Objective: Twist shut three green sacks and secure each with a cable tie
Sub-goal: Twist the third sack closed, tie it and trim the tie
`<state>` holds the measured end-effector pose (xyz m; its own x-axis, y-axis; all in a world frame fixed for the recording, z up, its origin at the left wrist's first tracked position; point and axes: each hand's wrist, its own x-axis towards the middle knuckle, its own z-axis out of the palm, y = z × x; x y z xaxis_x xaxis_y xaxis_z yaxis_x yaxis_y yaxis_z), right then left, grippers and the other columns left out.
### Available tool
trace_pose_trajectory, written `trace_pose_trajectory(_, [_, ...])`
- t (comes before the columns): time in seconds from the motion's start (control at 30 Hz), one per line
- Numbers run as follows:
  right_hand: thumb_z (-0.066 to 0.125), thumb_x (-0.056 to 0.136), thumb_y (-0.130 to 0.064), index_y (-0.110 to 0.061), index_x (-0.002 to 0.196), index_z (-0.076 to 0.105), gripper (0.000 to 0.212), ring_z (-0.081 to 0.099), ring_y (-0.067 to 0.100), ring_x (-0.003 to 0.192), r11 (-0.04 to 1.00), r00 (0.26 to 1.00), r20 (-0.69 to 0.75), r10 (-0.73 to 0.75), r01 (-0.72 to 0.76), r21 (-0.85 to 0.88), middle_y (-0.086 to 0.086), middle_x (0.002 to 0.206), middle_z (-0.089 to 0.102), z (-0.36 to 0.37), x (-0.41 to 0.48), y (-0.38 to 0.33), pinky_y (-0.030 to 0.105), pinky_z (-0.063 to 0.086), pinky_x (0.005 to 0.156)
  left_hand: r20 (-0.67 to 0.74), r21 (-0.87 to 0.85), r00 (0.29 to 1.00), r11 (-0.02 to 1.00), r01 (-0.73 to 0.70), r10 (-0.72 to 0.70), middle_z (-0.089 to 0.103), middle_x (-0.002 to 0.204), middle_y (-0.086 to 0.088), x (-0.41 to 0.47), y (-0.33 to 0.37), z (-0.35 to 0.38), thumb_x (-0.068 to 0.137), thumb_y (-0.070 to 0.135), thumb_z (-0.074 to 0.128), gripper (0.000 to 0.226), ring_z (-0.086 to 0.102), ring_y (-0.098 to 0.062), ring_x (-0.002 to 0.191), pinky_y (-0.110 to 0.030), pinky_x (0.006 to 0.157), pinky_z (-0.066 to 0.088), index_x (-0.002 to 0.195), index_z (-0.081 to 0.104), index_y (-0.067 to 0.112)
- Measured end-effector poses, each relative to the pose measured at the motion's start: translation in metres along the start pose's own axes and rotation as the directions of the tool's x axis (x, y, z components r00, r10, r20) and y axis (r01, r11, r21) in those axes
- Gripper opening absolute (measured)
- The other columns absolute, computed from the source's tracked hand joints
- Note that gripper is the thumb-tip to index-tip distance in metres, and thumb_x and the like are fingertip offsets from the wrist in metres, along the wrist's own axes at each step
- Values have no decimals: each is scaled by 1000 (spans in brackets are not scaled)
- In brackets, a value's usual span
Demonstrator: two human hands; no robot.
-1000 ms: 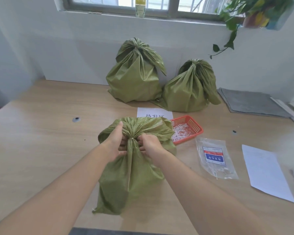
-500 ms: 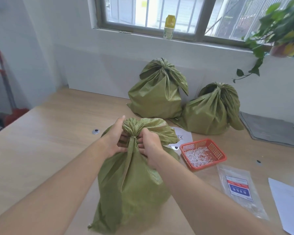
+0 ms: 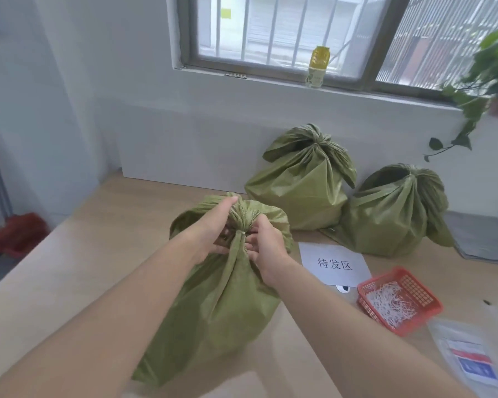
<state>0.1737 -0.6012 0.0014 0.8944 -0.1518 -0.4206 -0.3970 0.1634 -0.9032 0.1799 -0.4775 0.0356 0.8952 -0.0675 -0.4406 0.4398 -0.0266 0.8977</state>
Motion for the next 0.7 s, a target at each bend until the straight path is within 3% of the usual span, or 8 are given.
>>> trace_pose_trajectory(0.1, [50,84,-36,-12,96,64,31,47,21,63,1000,999,41,-5,5,18,7,77,50,44,29,-17,41,47,70,-56,1,998,999,-36,36,61,76,-2,34,19,-31,95,63,49,48,66,-21,70,-39,75,62,89,69,19])
trace_pose_trajectory(0.2, [53,76,-40,-9,109,67,47,49,26,77,1000,997,82,10,-11,16,11,88,53,82,60,-31,41,48,73,-98,-20,993,998,-66,64,61,84,-2,67,37,-59,95,62,48,45,67,-21,81,-36,73,59,91,69,22])
trace_pose_trajectory(0.3, [54,71,-41,-14,101,66,42,49,25,78,999,994,104,23,-25,20,10,90,52,114,98,-49,39,49,75,-123,-35,990,997,-71,66,62,84,-2,106,55,-83,95,61,48,45,68,-22,79,-36,71,59,91,69,22])
trace_pose_trajectory(0.43, [56,85,-37,-15,98,63,26,47,20,72,999,987,155,33,-39,35,8,90,50,151,158,-80,33,47,69,-135,-32,986,994,-106,100,73,66,2,172,85,-110,96,59,45,50,72,-19,67,-33,66,58,94,76,20])
trace_pose_trajectory(0.57, [57,93,-33,-14,102,61,21,47,21,72,999,972,233,14,-24,41,10,93,50,183,228,-113,35,48,73,-193,-59,968,983,-175,161,77,78,1,241,115,-132,94,59,46,51,74,-18,70,-30,69,54,99,78,20])
trace_pose_trajectory(0.7, [60,88,-41,-16,102,62,29,53,24,80,999,970,243,-19,12,34,11,96,55,207,289,-139,38,53,78,-233,-50,948,971,-233,215,72,66,4,301,144,-141,98,52,47,44,70,-15,63,-27,63,49,94,75,18])
